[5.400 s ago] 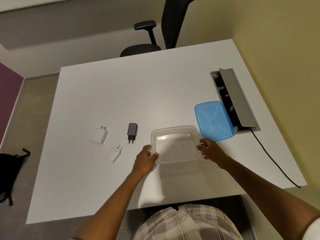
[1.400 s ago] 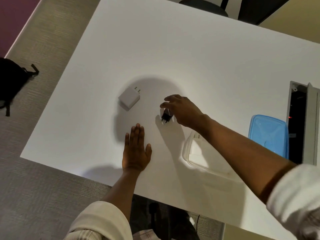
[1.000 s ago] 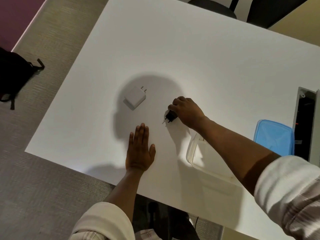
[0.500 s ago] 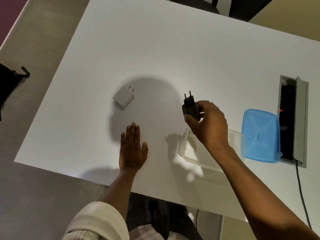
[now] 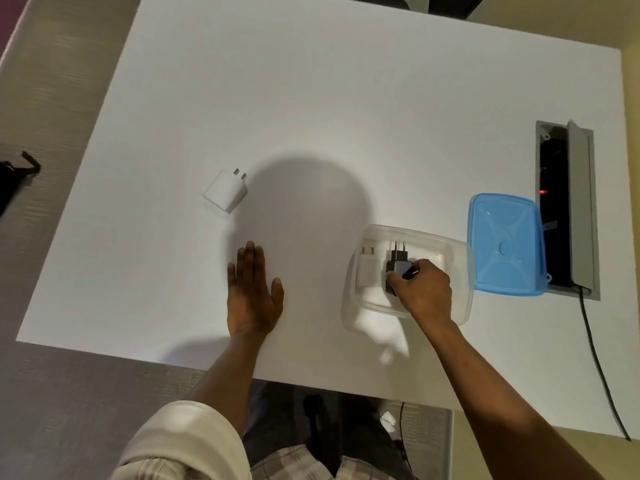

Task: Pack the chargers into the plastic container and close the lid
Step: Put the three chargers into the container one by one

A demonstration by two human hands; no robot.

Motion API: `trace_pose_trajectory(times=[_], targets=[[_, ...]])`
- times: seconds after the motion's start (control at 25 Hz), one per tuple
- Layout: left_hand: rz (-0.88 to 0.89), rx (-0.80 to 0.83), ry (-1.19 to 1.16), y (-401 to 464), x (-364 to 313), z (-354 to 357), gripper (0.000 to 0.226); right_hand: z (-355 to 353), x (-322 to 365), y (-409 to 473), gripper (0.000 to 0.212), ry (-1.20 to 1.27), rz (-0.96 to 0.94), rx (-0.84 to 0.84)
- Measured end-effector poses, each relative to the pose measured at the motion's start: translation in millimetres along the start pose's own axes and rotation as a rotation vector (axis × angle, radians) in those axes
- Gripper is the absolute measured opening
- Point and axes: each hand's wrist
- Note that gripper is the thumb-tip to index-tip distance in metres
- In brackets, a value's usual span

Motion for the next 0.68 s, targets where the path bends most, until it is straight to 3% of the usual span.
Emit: trace_pose_trajectory(times=[0.36, 0.68], targets=[[-0.003, -0.013, 0.009, 0.3, 0.2, 0.7, 0.072, 10.5, -5.7, -0.7, 0.025, 0.034, -0.044, 0.039], [-0.009, -0.019, -0.004, 0.0, -0.9, 0.0, 0.072, 10.3, -2.7, 0.4, 0.040, 0.022, -0.047, 0.018]])
Point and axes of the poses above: each hand's wrist, its own y-axis towards the middle knuckle, its own z-axis out of the palm, x = y × z, and after that the axes turned 11 degrees about -x, right-handed
